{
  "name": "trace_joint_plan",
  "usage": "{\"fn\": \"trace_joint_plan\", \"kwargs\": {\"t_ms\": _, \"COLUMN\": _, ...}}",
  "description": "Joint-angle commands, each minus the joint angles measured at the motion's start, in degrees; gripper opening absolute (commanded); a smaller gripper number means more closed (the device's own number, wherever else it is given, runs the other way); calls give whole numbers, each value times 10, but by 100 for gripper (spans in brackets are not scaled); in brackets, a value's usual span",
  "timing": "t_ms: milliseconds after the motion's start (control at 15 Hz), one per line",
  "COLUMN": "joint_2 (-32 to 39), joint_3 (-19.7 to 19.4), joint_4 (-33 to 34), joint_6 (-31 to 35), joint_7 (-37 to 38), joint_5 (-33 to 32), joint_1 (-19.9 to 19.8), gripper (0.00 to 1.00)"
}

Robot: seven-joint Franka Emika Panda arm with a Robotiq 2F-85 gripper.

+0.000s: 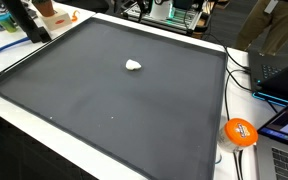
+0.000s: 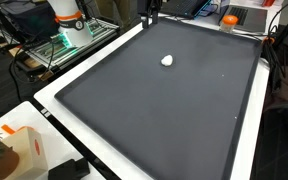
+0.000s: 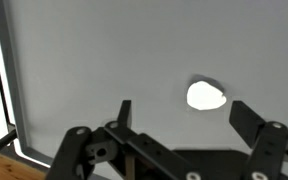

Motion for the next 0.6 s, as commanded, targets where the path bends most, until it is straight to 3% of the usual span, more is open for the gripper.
{"fn": "trace_joint_plan", "kwargs": {"t_ms": 0, "joint_2": 15, "joint_3": 19, "joint_4": 22, "joint_6": -75, "joint_7": 48, "joint_5": -17, "joint_1": 39, "gripper": 100}}
{"fn": "trace_joint_plan", "kwargs": {"t_ms": 67, "joint_2": 13, "joint_3": 16, "joint_4": 20, "joint_6": -66, "joint_7": 20, "joint_5": -6, "joint_1": 50, "gripper": 100}}
{"fn": "trace_joint_plan", "kwargs": {"t_ms": 533, "joint_2": 10, "joint_3": 9, "joint_4": 16, "joint_6": -55, "joint_7": 27, "joint_5": -6, "joint_1": 59, "gripper": 100}}
